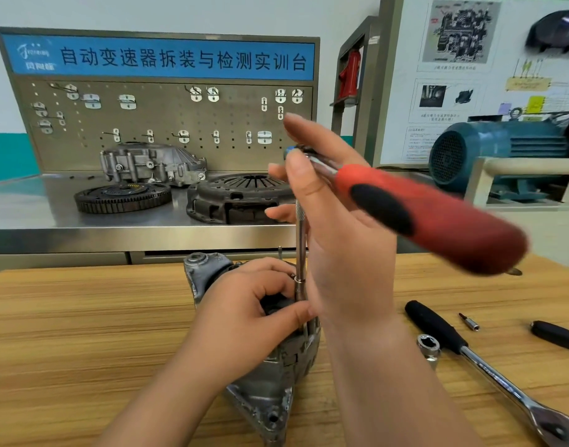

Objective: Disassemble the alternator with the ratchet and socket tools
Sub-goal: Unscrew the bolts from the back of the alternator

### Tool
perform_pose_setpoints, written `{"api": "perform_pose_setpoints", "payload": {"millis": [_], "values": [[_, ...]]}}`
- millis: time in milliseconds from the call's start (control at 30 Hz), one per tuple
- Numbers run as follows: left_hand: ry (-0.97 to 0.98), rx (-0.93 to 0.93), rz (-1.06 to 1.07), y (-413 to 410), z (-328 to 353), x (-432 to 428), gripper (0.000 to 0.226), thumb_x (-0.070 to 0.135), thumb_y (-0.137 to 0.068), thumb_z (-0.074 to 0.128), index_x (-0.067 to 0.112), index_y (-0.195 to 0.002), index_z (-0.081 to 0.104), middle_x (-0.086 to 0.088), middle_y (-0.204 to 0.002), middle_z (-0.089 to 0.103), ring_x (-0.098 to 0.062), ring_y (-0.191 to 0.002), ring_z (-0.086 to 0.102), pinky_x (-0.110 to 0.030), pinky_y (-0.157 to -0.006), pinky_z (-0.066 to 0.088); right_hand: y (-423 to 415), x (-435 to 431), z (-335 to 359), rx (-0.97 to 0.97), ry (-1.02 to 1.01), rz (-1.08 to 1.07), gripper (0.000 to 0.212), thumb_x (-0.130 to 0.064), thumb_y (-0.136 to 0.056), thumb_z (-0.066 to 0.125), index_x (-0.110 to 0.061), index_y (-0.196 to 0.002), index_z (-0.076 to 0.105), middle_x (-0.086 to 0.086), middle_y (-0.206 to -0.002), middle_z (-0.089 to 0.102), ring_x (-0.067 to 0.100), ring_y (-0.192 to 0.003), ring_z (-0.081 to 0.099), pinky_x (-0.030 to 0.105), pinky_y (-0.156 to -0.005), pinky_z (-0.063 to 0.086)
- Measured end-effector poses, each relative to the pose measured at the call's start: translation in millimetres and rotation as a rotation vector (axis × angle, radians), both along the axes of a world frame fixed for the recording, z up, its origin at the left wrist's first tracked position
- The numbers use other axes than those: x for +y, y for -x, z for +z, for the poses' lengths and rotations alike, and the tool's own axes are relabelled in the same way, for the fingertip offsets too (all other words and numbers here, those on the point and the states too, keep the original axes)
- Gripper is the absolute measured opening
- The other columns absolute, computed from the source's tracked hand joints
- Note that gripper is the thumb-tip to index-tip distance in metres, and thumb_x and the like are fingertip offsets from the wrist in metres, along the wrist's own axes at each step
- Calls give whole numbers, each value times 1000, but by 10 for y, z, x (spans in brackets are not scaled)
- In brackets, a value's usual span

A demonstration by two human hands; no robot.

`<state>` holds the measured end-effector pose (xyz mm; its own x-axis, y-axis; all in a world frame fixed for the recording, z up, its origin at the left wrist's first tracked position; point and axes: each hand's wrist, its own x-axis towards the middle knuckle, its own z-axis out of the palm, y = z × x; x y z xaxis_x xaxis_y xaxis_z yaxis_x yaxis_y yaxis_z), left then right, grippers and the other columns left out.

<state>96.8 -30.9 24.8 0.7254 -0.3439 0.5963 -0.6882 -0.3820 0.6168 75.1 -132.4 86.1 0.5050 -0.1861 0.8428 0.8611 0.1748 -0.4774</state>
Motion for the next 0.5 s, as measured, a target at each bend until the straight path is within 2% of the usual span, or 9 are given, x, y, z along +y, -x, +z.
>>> {"api": "perform_pose_setpoints", "payload": {"millis": [67, 133, 200, 300, 400, 500], "values": [[-9, -21, 24, 7, 4, -3, 43, 49, -68, 65, 8, -76, 73, 17, -89, 69, -3, -90, 63, -28, -76, 51, 12, 21, 4, 30, -8, 43, 26, -16, -91, 57, -37, -104, 66, -11, -113, 67, 14, -96, 66, 32, -71, 57], [-14, -30, 31, 16, 10, 2, 45, 53, -67, 59, 12, -77, 74, 19, -91, 67, -2, -92, 62, -29, -77, 51, 9, 27, 2, 95, -55, 137, 25, -22, -93, 52, -34, -112, 64, -6, -123, 66, 13, -88, 69, 21, -60, 53], [-13, -18, 6, 28, 13, 13, 42, 52, -68, 59, 15, -80, 76, 16, -96, 68, -5, -95, 63, -34, -79, 52, -2, 10, -3, 145, -118, 223, 26, -27, -95, 46, -28, -117, 60, 0, -124, 66, 16, -80, 70, 21, -57, 53], [7, 6, -43, 43, 27, 32, 39, 51, -69, 58, 17, -80, 76, 12, -97, 67, -10, -95, 64, -38, -79, 52, -8, -21, 2, 195, -169, 295, 30, -35, -97, 39, -22, -119, 55, 4, -111, 72, 18, -70, 70, 22, -55, 53], [5, 35, -65, 41, 42, 37, 39, 49, -69, 60, 13, -72, 74, 9, -96, 67, -12, -92, 65, -39, -78, 52, -5, -15, 0, 234, -158, 304, 31, -42, -93, 44, -27, -117, 58, 3, -106, 73, 16, -71, 69, 21, -54, 51], [-7, 47, -36, 38, 42, 27, 28, 36, -74, 72, 8, -69, 72, 10, -95, 67, -10, -91, 65, -37, -77, 52, -3, -9, 3, 170, -116, 237, 20, -28, -92, 54, -33, -108, 65, -5, -106, 71, 14, -80, 66, 20, -56, 50]]}}
